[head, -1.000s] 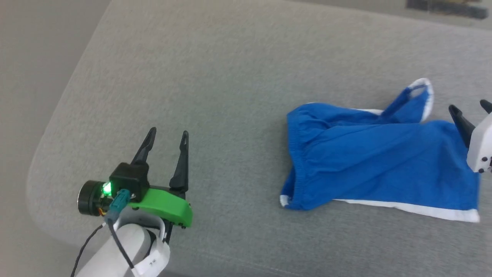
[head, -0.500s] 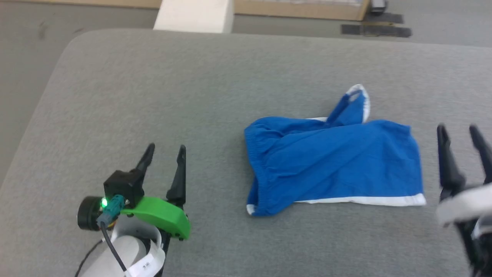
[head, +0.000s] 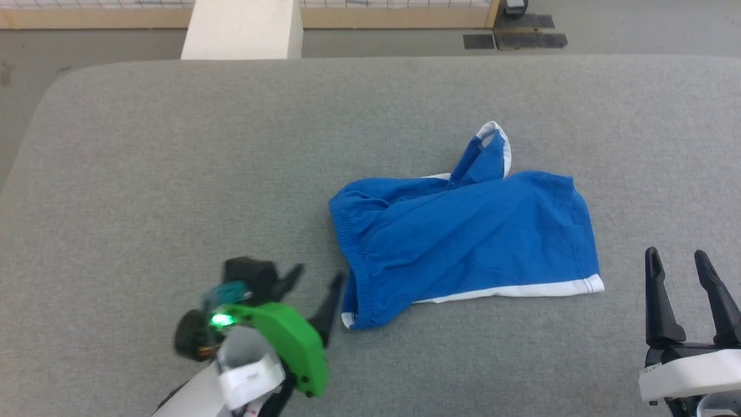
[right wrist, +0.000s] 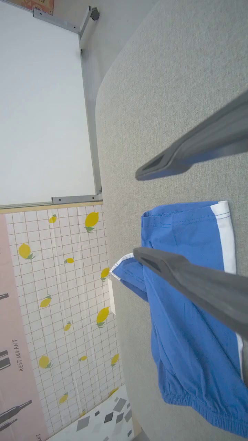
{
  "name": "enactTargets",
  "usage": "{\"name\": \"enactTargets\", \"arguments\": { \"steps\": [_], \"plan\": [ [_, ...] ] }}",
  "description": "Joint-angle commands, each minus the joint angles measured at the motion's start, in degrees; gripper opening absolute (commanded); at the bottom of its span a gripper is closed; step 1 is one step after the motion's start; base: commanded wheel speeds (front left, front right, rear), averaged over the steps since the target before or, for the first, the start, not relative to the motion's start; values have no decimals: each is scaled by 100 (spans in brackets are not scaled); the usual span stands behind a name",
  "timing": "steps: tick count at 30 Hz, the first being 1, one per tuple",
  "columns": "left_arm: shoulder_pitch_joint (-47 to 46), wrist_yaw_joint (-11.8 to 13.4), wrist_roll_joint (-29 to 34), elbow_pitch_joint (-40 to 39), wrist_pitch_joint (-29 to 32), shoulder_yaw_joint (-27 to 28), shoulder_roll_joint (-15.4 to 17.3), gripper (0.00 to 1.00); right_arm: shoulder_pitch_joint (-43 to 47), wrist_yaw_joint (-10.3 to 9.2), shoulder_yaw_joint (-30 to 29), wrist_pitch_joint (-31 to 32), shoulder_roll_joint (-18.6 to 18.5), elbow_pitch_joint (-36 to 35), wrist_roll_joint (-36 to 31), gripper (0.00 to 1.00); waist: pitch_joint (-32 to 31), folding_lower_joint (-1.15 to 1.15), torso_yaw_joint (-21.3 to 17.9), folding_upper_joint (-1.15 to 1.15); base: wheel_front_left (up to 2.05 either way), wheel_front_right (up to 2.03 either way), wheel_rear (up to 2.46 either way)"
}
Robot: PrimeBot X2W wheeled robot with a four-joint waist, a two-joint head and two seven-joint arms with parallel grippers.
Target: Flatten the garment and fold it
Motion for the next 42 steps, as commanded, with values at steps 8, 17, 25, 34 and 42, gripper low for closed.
{"name": "enactTargets", "arguments": {
  "steps": [8, 17, 25, 34, 42],
  "plan": [
    [-672, -272, -541, -84, 1433, -341, -43, 100, -66, -8, 0, -100, 19, 35, 55, 100, 365, 0, -247, 0, 0, 0, 0],
    [-927, -305, -575, 154, 1780, -385, 49, 100, -104, -8, 113, -250, 20, 165, 130, 100, 625, 0, -346, 0, 0, 0, 0],
    [-983, -492, -628, 145, 1695, -425, -7, 53, -151, -8, 152, -339, 20, 301, 116, 100, 765, 0, -342, 0, 0, 0, 0],
    [-806, -572, -584, -69, 1474, -479, 39, 0, -104, -8, 123, -306, 20, 489, 5, 100, 438, 0, -241, 0, 0, 0, 0],
    [-657, -248, -625, -647, 1410, -137, 341, 0, -90, -8, 168, -191, 20, 394, -55, 100, 332, 0, -256, 0, 0, 0, 0]
  ]
}}
